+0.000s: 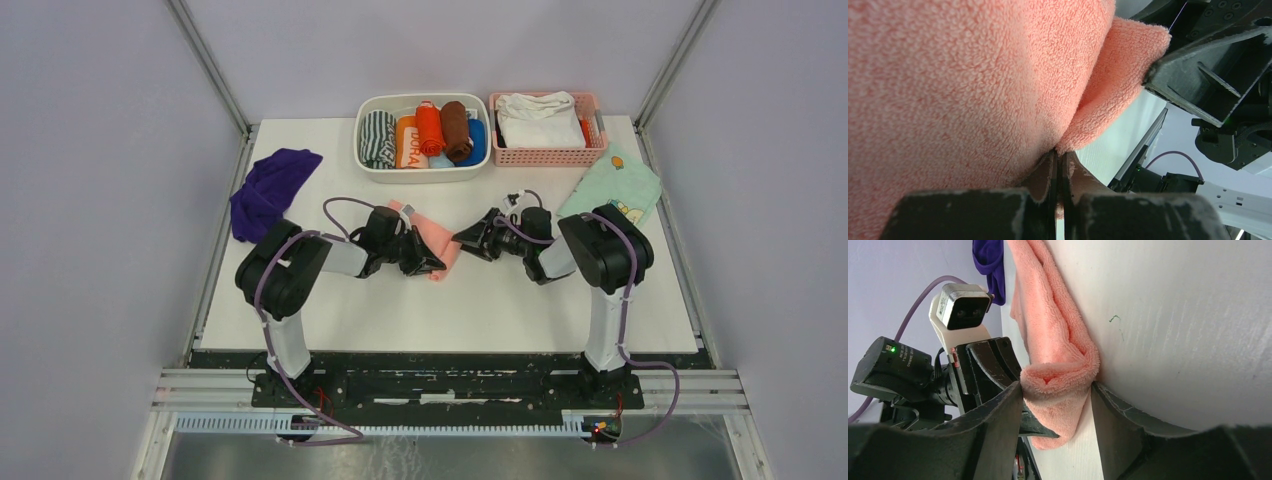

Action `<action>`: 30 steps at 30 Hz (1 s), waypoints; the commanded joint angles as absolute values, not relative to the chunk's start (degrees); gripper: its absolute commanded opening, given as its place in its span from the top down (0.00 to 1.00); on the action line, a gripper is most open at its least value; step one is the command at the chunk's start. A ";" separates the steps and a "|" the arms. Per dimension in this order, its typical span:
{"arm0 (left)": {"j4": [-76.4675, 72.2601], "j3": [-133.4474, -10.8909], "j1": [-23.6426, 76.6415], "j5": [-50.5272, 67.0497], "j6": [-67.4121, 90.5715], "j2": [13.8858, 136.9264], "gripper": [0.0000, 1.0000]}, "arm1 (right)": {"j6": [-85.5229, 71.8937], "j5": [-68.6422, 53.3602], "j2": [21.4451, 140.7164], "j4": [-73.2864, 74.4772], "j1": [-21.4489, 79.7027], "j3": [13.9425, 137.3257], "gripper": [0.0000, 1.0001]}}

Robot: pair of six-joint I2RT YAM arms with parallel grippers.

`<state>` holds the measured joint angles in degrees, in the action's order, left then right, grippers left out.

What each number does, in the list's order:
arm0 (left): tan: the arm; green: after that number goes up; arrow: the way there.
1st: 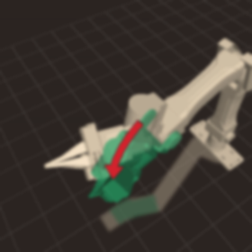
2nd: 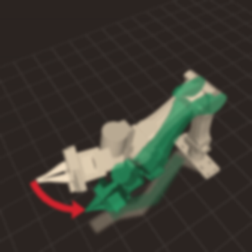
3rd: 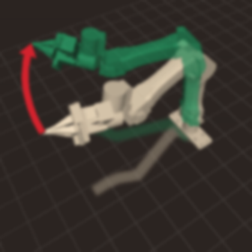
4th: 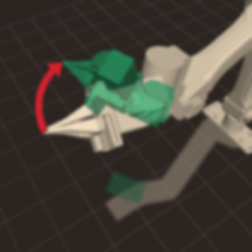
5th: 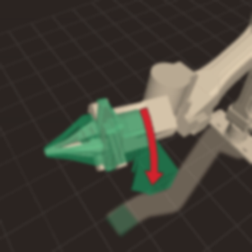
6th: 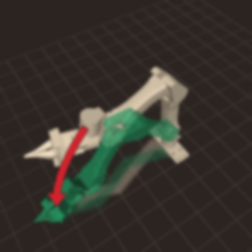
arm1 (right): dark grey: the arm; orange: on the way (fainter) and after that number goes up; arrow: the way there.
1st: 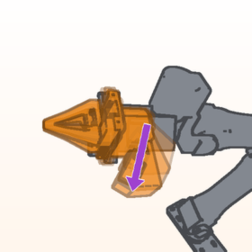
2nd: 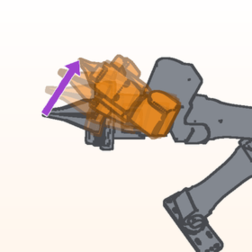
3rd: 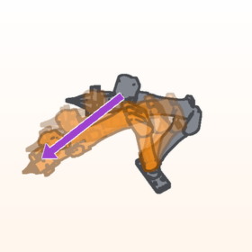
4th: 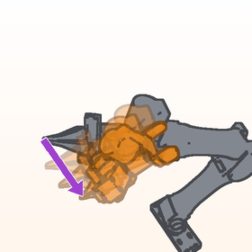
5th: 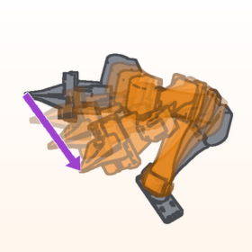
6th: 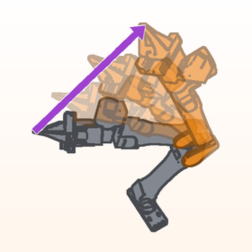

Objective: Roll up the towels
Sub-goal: Roll the towel at the center of the board.

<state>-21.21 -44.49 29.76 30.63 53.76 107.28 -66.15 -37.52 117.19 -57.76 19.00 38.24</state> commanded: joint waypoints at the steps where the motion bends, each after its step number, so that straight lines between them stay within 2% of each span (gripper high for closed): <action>1: -17.14 -43.26 29.36 26.80 54.46 109.08 0.96 | -62.49 -36.13 118.63 -53.42 19.08 38.30 0.41; 10: -17.02 -43.26 29.36 26.96 54.43 108.97 0.95 | -52.09 -30.61 114.79 -32.46 20.88 42.78 0.56; 16: -14.58 -42.80 29.40 24.90 52.68 106.69 0.89 | -45.35 -22.32 110.28 -10.31 23.07 49.03 0.75; 19: -12.38 -42.79 29.45 23.52 51.16 104.97 0.81 | -44.00 -18.47 108.73 -0.48 24.29 52.33 0.84; 23: -6.62 -43.14 30.01 19.61 47.82 99.30 0.64 | -43.07 -12.85 106.87 12.29 25.81 57.86 0.99; 27: 0.74 -45.09 34.64 6.85 40.36 91.02 0.48 | -42.88 -8.75 105.62 21.42 26.88 62.68 1.00; 30: 5.59 -48.16 41.88 -7.27 33.40 86.52 0.41 | -43.52 -8.57 105.30 24.18 27.08 64.76 0.99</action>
<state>-3.75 -44.31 34.30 12.40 45.74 92.97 -45.10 -14.44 107.07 11.62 27.11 61.76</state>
